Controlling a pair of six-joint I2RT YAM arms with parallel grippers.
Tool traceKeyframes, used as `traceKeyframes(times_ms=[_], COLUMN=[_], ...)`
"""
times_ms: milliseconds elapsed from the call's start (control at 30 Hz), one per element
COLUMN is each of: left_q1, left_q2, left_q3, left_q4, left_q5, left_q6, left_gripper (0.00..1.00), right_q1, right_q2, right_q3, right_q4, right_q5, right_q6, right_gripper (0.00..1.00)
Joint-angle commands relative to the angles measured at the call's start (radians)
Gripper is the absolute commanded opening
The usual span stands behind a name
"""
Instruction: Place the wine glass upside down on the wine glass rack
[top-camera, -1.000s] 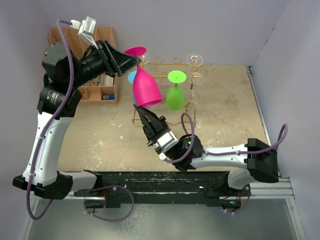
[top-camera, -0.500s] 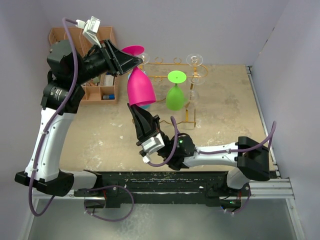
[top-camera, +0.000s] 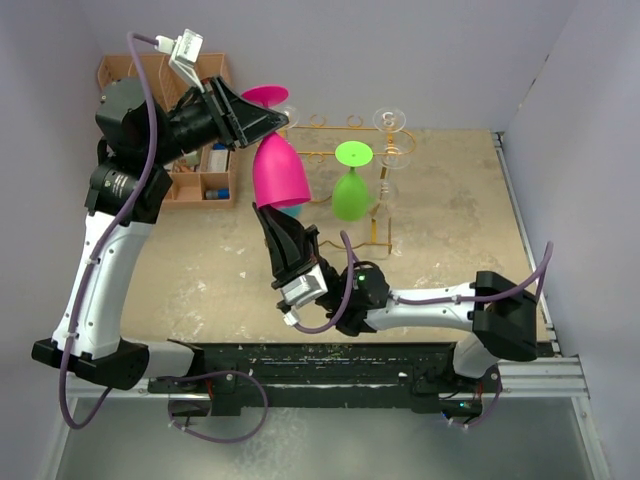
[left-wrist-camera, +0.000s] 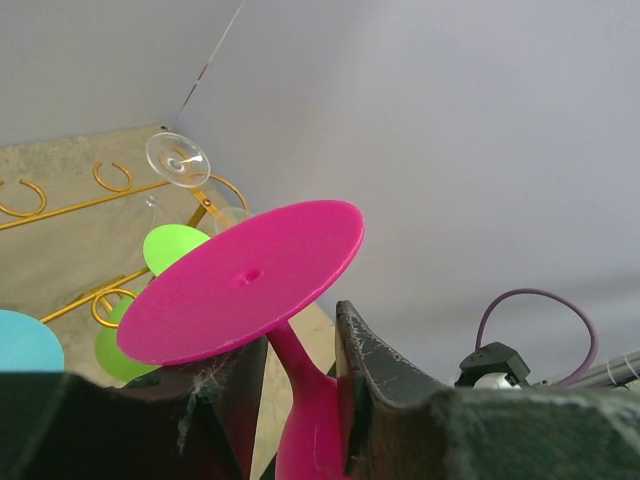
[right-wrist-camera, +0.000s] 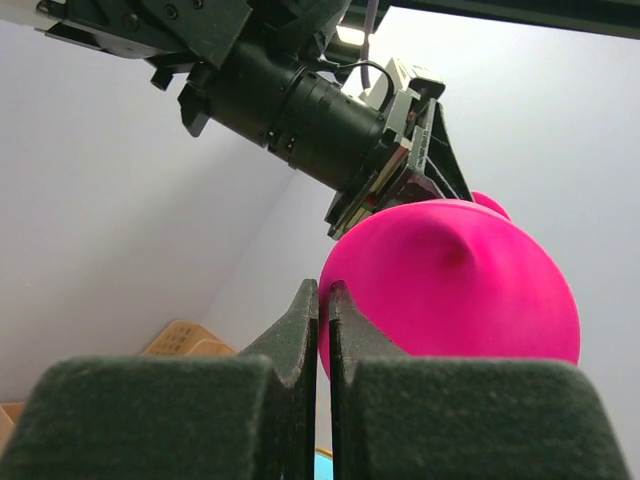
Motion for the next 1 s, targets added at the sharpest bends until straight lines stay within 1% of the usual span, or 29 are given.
traceKeyframes(times_ms=[0,100,200,300,400,500,533,600,633,767,867,967], left_q1=[0.000,-0.001,-0.002,-0.003,-0.005,-0.007,-0.008,-0.008,-0.007,-0.008,-0.009,-0.009], left_q2=[0.010,0.018,0.024,0.031,0.033,0.033,0.034,0.034,0.034,0.034,0.030,0.028], left_q3=[0.045,0.062,0.078,0.098,0.106,0.106,0.108,0.115,0.119,0.132,0.128,0.126], left_q4=[0.030,0.023,0.018,0.007,0.006,0.006,0.007,0.008,0.011,0.014,0.020,0.024], left_q5=[0.018,0.001,-0.006,-0.012,-0.006,-0.003,-0.005,-0.006,-0.010,-0.023,-0.010,0.029], left_q6=[0.025,0.042,0.064,0.090,0.112,0.129,0.137,0.160,0.172,0.240,0.303,0.379], left_gripper=[0.36,0.29,0.16,0.10,0.01,0.00,0.00,0.00,0.00,0.00,0.00,0.00], right_q1=[0.006,0.005,0.006,0.005,0.004,0.004,0.004,0.004,0.004,0.005,0.005,0.005], right_q2=[0.030,0.053,0.071,0.087,0.098,0.103,0.101,0.087,0.076,0.005,-0.053,-0.108], right_q3=[0.052,0.069,0.082,0.090,0.096,0.097,0.093,0.074,0.060,-0.039,-0.109,-0.177], right_q4=[0.032,0.006,0.002,0.023,0.029,0.044,0.051,0.050,0.045,0.024,-0.010,-0.030], right_q5=[-0.086,-0.070,-0.072,-0.070,-0.059,-0.051,-0.047,-0.046,-0.047,-0.046,-0.031,0.003], right_q6=[0.005,0.002,-0.014,-0.004,0.000,0.012,0.015,0.029,0.040,0.115,0.137,0.156], right_gripper=[0.00,0.00,0.00,0.00,0.00,0.00,0.02,0.21,0.26,0.52,0.60,0.63])
